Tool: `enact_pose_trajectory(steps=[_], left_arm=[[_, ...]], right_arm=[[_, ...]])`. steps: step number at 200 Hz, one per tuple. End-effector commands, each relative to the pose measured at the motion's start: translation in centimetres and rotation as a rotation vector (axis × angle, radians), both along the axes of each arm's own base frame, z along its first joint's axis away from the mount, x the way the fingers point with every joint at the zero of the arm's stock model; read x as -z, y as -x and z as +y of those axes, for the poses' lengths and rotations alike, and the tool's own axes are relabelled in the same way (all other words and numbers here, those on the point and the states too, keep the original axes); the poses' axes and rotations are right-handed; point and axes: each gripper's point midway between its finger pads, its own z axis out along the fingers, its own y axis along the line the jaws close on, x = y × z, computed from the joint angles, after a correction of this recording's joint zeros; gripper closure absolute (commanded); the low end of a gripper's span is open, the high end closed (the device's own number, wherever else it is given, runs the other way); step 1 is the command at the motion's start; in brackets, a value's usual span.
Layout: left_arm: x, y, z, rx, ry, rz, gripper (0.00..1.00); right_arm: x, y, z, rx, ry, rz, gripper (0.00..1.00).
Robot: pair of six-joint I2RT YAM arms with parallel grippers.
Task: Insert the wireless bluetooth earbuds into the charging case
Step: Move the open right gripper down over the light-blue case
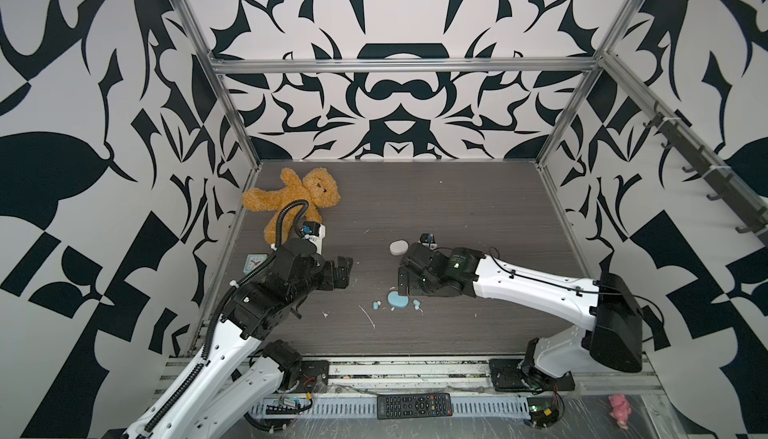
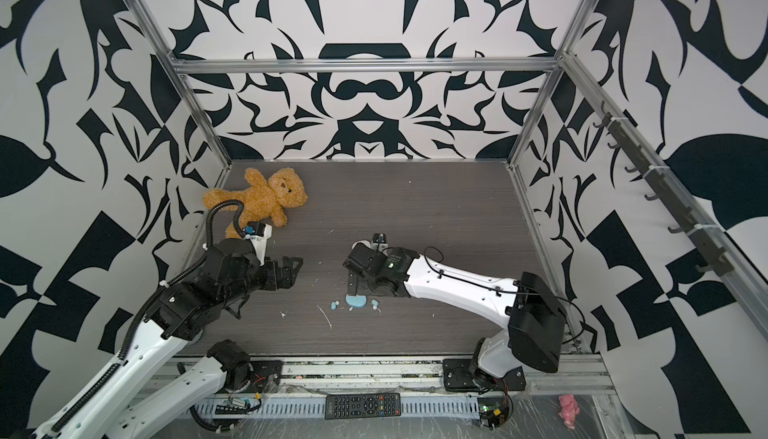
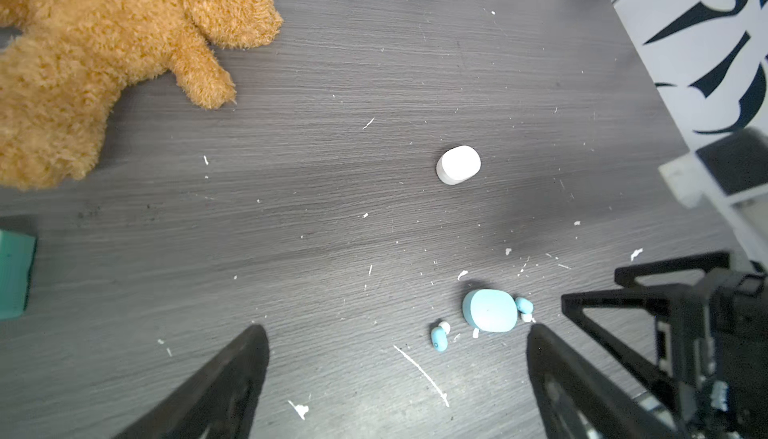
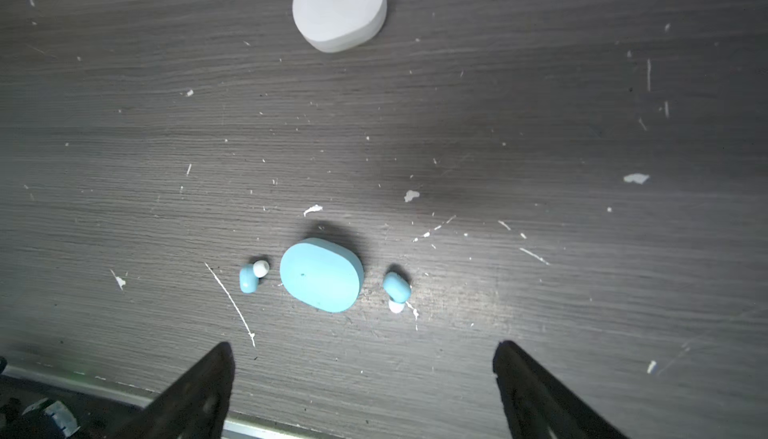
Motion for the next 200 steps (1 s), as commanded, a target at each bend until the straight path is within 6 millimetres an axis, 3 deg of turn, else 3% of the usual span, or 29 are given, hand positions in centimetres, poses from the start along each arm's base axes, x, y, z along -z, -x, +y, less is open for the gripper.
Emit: enact_pose_trajectory(steps=[1, 45, 87, 132, 200], left_arm=[[2.3, 1.6, 0.6, -0.108, 0.075, 0.165, 0.01], [7.2, 3.2, 0.5, -0.208, 0.146, 0.338, 0.01], [9.8, 3.6, 1.3, -0.253, 0.120, 0.374, 0.01], [10.3, 3.2, 2.4, -0.294, 0.081, 0.335, 0.01], [10.8, 3.1, 2.4, -0.290, 0.056, 0.347, 0.01]], right_arm=[[-1.1, 0.4, 0.4, 0.100, -0.035, 0.035, 0.01], [0.4, 0.8, 2.4, 0.144, -0.093, 0.101, 0.00], [2.0, 0.8, 4.0, 0.145, -0.072, 0.163, 0.03], [3.4, 0.7, 5.2, 0.148, -0.027, 0.210, 0.07], [5.8, 0.8, 5.8, 0.125, 0.109, 0.284, 0.12]])
